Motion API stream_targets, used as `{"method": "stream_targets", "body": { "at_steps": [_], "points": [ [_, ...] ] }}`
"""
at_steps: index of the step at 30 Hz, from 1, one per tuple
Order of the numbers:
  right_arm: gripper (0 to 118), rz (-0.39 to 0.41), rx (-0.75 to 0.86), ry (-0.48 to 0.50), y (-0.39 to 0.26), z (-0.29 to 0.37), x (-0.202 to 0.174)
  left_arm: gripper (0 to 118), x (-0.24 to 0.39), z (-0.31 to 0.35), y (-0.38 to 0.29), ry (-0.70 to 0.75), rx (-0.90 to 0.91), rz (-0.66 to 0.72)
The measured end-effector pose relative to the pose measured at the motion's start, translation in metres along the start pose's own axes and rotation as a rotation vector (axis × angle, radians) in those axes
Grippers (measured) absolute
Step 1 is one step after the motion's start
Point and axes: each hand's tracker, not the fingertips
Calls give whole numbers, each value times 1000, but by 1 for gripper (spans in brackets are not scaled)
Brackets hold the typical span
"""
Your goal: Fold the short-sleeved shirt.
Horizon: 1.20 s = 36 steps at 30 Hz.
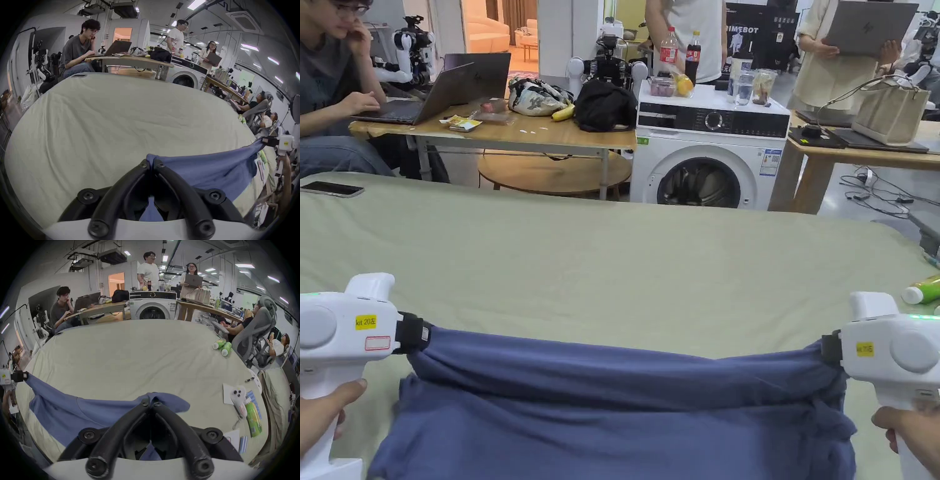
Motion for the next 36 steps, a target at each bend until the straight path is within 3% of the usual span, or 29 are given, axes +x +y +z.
{"method": "stream_targets", "body": {
  "at_steps": [6, 11, 15, 24, 26, 27, 29, 36],
  "points": [
    [0, 3, -50, 17, -47, 38, 2, 0, -5, 27, -36, -29, -59, 6],
    [0, 42, -153, 7, -84, 47, 2, 0, -8, 23, -69, -17, -217, -18],
    [0, 90, -274, -36, -108, 20, 2, 0, -9, 2, -92, 8, -322, -5],
    [0, 59, -288, -72, -134, -23, -3, 0, 4, -16, -108, 76, -299, 0],
    [16, 64, -277, -89, -132, -19, -4, 16, 7, -11, -105, 81, -287, 8],
    [35, 68, -275, -106, -129, -16, -7, 31, 10, -7, -103, 79, -268, 5],
    [57, 83, -215, -194, -121, -4, -12, 43, 19, 5, -99, 95, -179, -4],
    [58, 50, 98, -237, -81, 40, -45, 43, 41, 27, -86, 92, 173, -31]
  ]
}}
